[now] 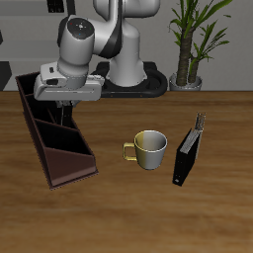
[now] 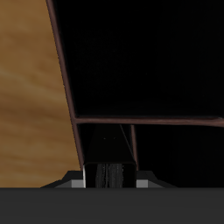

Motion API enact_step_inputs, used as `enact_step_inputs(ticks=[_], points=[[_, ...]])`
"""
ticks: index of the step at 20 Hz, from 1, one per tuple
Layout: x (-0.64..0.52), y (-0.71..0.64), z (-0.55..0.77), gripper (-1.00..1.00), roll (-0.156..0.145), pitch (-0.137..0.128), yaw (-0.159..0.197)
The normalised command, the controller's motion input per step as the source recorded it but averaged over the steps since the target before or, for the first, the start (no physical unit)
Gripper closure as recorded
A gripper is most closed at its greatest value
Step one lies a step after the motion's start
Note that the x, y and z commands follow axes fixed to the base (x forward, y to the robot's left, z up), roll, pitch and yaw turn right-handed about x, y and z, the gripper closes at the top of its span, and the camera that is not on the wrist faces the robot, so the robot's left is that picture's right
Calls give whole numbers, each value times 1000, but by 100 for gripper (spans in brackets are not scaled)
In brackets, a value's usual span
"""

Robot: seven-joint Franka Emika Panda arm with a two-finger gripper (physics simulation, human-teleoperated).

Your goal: Place the right black book into the right desk caddy's front compartment

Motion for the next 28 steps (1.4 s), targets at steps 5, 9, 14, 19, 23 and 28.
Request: enact_step_inputs(ticks=[5,9,14,19,23,28], points=[[91,22,-198,100,-7,27,10],[45,82,-151,100,17,30,5],[23,11,-70,-100,-22,29,-14],[3,28,36,-100,6,7,-1],[32,171,155,-100,33,-20,-3],[0,78,48,-100,16,-6,8]])
